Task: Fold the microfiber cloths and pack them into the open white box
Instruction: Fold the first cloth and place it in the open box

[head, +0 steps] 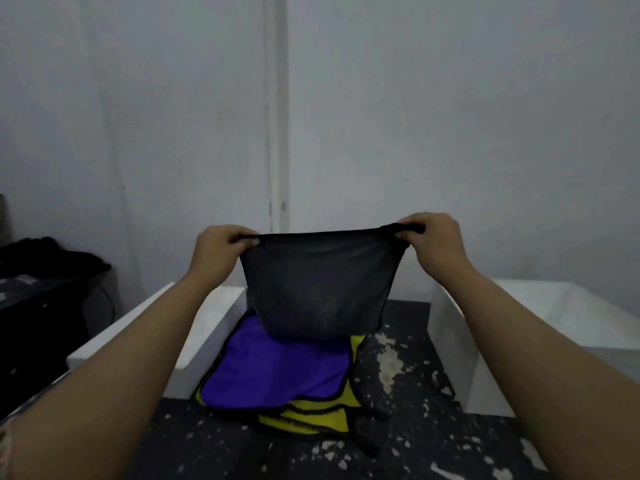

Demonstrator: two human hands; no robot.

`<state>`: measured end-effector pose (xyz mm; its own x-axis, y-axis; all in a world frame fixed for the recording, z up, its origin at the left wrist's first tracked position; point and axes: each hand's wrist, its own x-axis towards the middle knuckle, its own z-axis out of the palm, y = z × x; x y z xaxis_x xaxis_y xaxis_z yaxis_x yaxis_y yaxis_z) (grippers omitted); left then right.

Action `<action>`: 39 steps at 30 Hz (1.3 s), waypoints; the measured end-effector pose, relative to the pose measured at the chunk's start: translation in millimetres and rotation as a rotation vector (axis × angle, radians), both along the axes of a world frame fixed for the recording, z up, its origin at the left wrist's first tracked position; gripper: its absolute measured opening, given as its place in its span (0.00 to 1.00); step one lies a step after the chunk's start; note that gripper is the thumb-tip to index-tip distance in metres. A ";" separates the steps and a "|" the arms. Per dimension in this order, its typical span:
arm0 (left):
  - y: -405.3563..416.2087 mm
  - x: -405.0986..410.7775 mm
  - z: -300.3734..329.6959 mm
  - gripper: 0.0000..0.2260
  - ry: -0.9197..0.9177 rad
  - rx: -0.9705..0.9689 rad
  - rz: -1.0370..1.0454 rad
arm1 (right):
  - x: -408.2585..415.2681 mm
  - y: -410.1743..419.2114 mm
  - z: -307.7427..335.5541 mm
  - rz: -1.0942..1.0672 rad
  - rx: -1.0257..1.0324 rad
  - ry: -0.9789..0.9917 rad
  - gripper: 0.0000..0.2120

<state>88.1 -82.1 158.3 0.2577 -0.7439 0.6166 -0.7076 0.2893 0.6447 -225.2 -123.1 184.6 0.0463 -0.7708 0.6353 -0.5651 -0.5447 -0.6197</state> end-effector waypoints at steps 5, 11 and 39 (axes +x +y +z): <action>11.5 -33.7 44.4 0.07 0.140 -0.050 -0.158 | -39.6 22.6 38.9 -0.031 -0.048 -0.119 0.09; 21.8 -68.7 71.6 0.05 0.262 -0.045 -0.314 | -78.2 39.2 62.0 -0.074 -0.070 -0.163 0.09; 196.8 -108.9 -92.6 0.15 0.266 0.206 -0.426 | -145.7 222.5 -101.5 0.125 0.235 -0.122 0.09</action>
